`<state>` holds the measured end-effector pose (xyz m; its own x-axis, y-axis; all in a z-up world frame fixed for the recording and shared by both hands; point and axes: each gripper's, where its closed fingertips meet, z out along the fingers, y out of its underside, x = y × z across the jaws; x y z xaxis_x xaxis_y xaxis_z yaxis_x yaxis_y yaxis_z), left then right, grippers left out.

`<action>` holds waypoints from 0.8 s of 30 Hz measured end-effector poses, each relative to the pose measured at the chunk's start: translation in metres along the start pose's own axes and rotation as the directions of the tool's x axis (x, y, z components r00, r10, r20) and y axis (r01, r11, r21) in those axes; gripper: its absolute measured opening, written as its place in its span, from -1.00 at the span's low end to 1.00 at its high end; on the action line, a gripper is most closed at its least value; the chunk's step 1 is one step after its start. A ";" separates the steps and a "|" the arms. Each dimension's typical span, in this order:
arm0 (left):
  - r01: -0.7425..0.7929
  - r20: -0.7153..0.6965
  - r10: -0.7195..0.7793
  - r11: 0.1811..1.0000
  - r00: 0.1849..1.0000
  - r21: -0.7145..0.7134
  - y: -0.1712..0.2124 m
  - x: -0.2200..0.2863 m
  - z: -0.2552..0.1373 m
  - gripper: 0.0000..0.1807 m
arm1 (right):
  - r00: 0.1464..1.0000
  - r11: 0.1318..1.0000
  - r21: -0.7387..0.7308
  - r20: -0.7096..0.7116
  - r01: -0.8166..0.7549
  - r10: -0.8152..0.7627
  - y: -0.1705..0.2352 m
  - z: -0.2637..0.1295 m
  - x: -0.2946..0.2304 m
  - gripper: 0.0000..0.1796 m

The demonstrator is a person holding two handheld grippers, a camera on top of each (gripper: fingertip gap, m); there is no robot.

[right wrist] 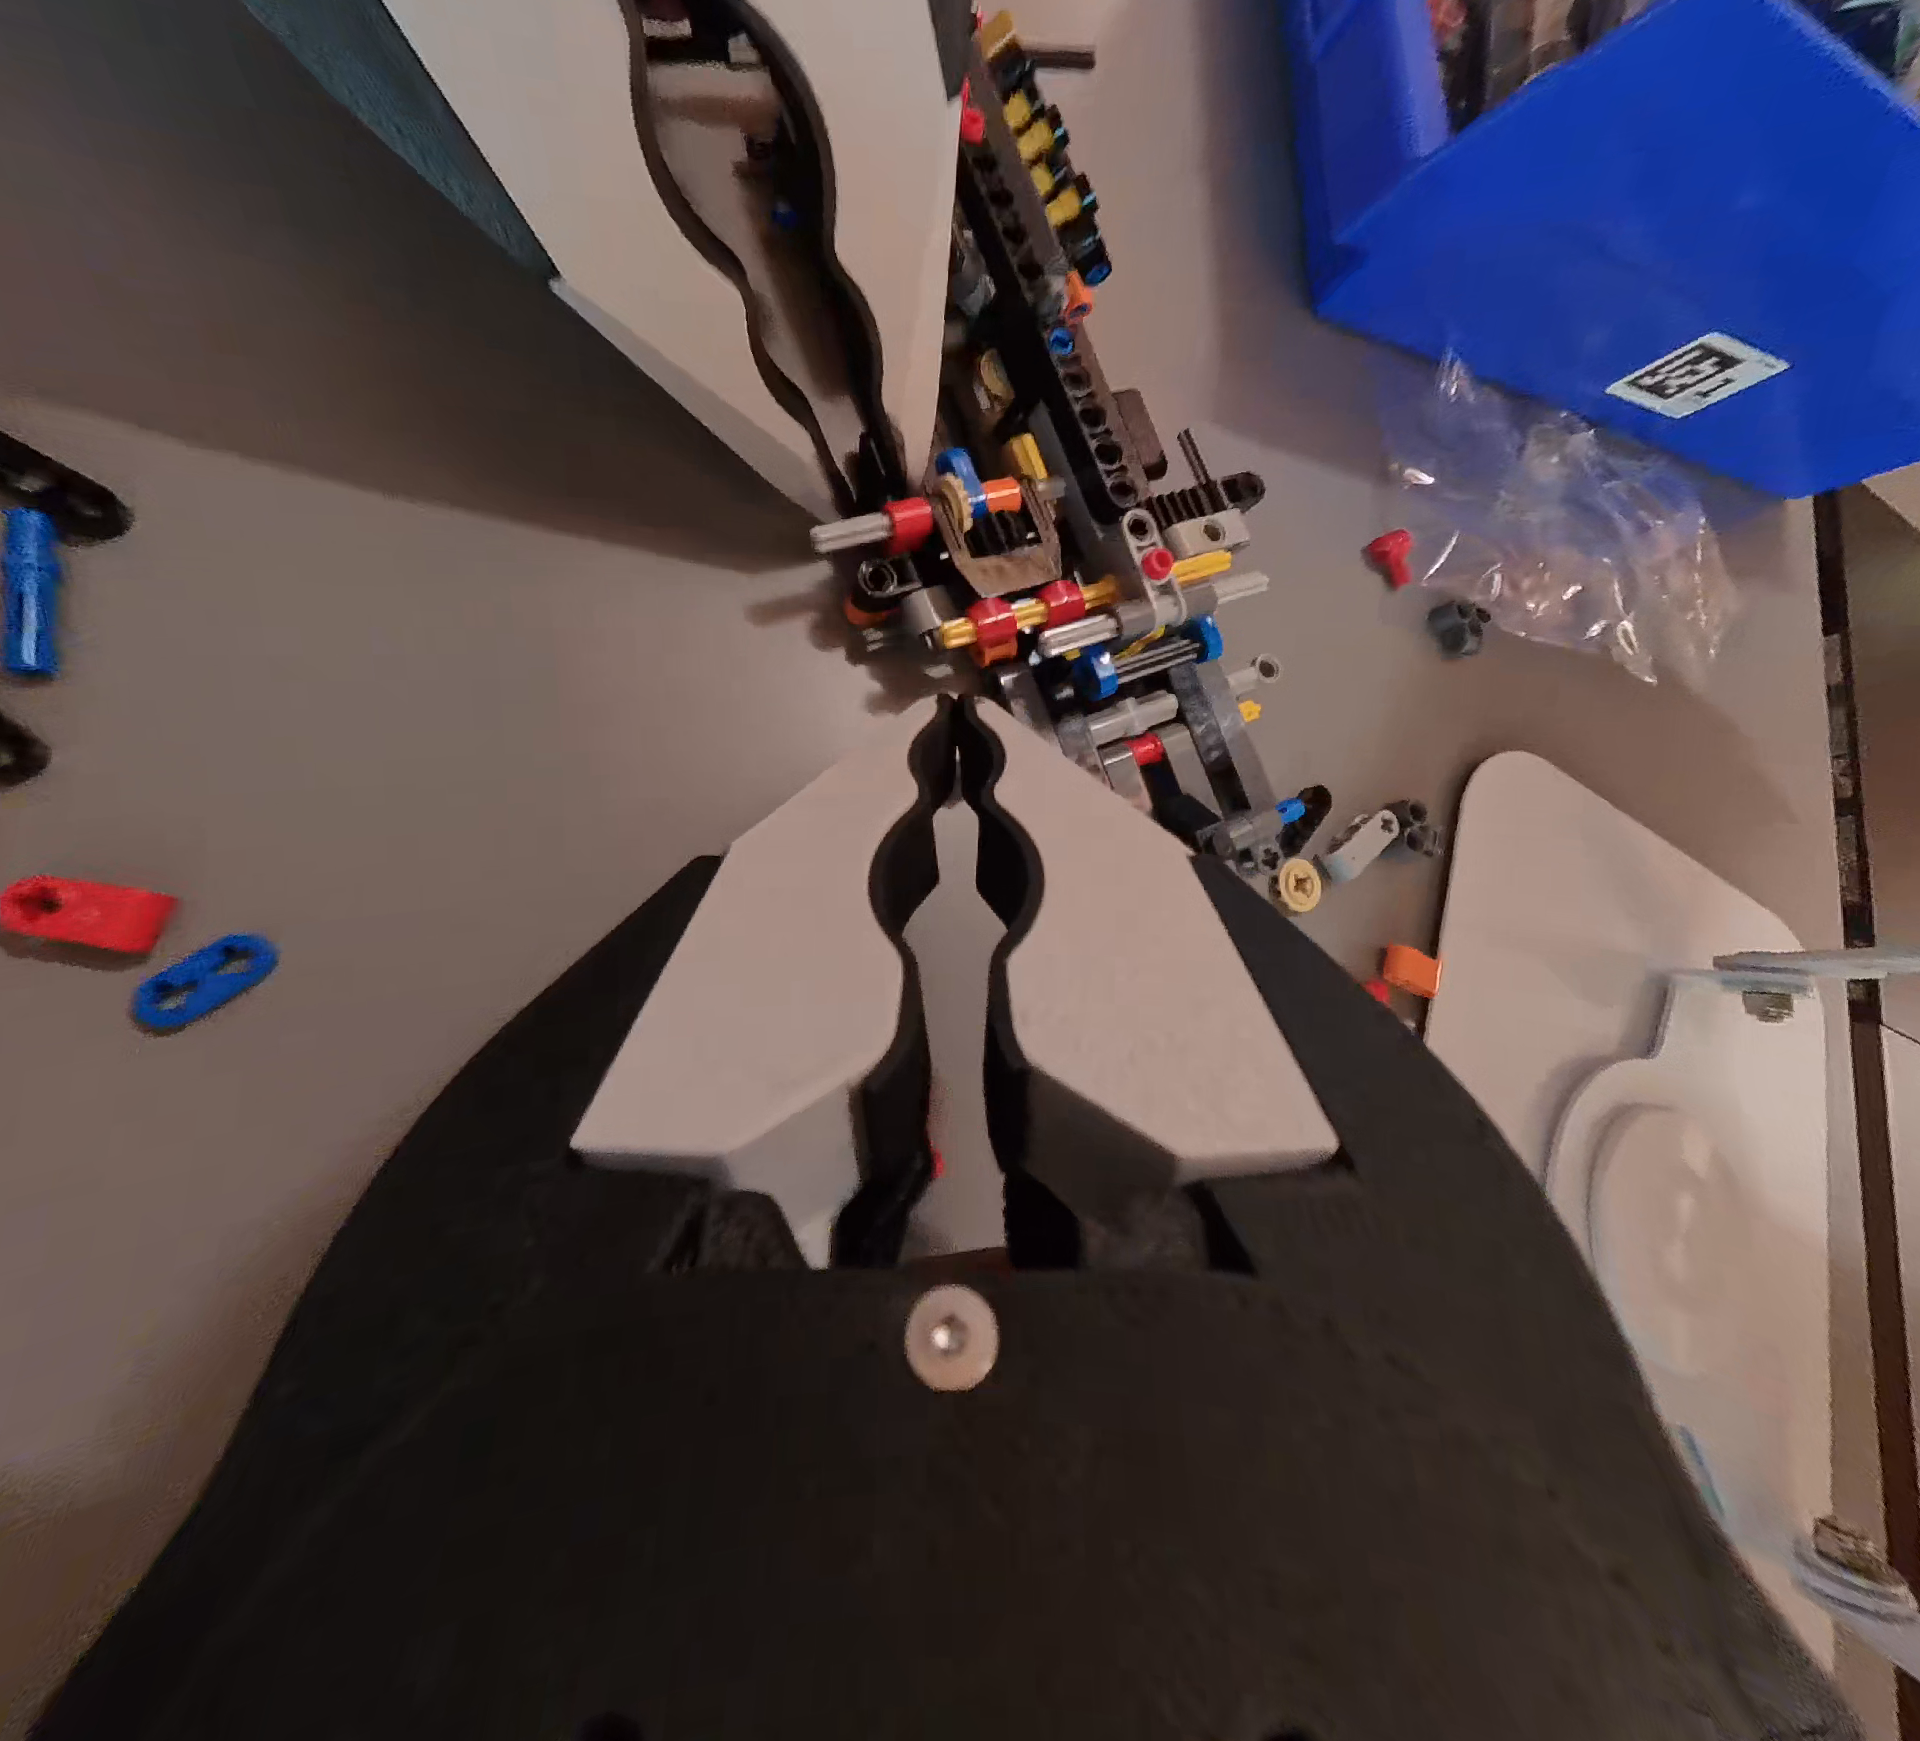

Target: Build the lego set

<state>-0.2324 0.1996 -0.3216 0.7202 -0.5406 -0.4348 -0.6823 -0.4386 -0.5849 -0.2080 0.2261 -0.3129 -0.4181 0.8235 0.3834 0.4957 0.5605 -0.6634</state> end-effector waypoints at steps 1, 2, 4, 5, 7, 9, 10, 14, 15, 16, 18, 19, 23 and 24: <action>0.004 -0.001 -0.004 1.000 1.000 0.005 0.000 0.000 0.000 -0.92 | 1.000 1.000 0.003 -0.004 0.000 0.000 0.000 0.002 0.001 -1.00; 0.002 0.001 -0.002 1.000 1.000 0.009 0.000 0.000 0.000 -0.92 | 1.000 1.000 0.015 0.002 -0.003 0.003 -0.001 0.003 -0.001 -1.00; 0.000 0.012 0.000 1.000 1.000 0.017 -0.001 -0.001 0.001 -0.92 | 1.000 1.000 0.016 -0.017 0.016 -0.016 -0.002 0.005 0.000 -1.00; 0.002 0.010 -0.002 1.000 1.000 0.021 -0.002 0.000 0.001 -0.92 | 0.999 1.000 0.021 -0.027 0.022 -0.021 -0.003 0.005 0.000 -1.00; 0.000 0.010 0.000 1.000 1.000 0.022 -0.002 0.000 0.002 -0.92 | 0.999 1.000 0.018 -0.036 0.025 -0.025 -0.003 0.005 0.001 -1.00; 0.002 0.015 -0.002 1.000 1.000 0.024 -0.002 0.000 0.002 -0.92 | 0.999 0.999 0.012 -0.024 0.032 -0.031 0.000 0.008 -0.001 -1.00; -0.002 0.017 0.001 1.000 1.000 0.025 -0.002 0.000 0.002 -0.92 | 0.999 0.999 0.013 -0.022 0.041 -0.041 0.000 0.009 -0.003 -1.00; -0.007 0.024 0.006 1.000 1.000 0.025 -0.002 -0.001 0.002 -0.92 | 0.996 0.997 0.017 -0.049 0.081 -0.080 -0.001 0.009 -0.003 -1.00; -0.007 0.026 0.006 1.000 1.000 0.026 -0.002 -0.001 0.002 -0.92 | 0.994 0.996 0.018 -0.056 0.093 -0.091 -0.001 0.009 -0.003 -1.00; -0.006 0.028 0.005 1.000 1.000 0.028 -0.002 -0.001 0.002 -0.92 | 0.993 0.995 0.018 -0.061 0.100 -0.099 -0.001 0.009 -0.002 -1.00; -0.007 0.030 0.006 1.000 1.000 0.030 -0.003 -0.001 0.002 -0.92 | 0.991 0.993 0.013 -0.070 0.119 -0.118 -0.001 0.009 -0.002 -1.00; -0.007 0.032 0.006 1.000 0.999 0.029 -0.003 -0.001 0.003 -0.92 | 0.987 0.990 0.006 -0.082 0.143 -0.142 -0.002 0.009 -0.002 -1.00; -0.019 0.044 0.019 1.000 0.999 0.018 -0.003 -0.004 0.004 -0.93 | 0.973 0.980 -0.013 -0.116 0.197 -0.198 -0.003 0.009 -0.001 -1.00; -0.015 0.049 0.015 1.000 0.999 0.018 -0.002 -0.004 0.004 -0.93 | 0.969 0.977 -0.019 -0.127 0.211 -0.212 -0.003 0.008 -0.001 -1.00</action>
<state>-0.2335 0.2057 -0.3208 0.7155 -0.5111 -0.4763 -0.6909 -0.4169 -0.5906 -0.2157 0.2228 -0.3165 -0.4138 0.6904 0.5934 0.4103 0.7233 -0.5554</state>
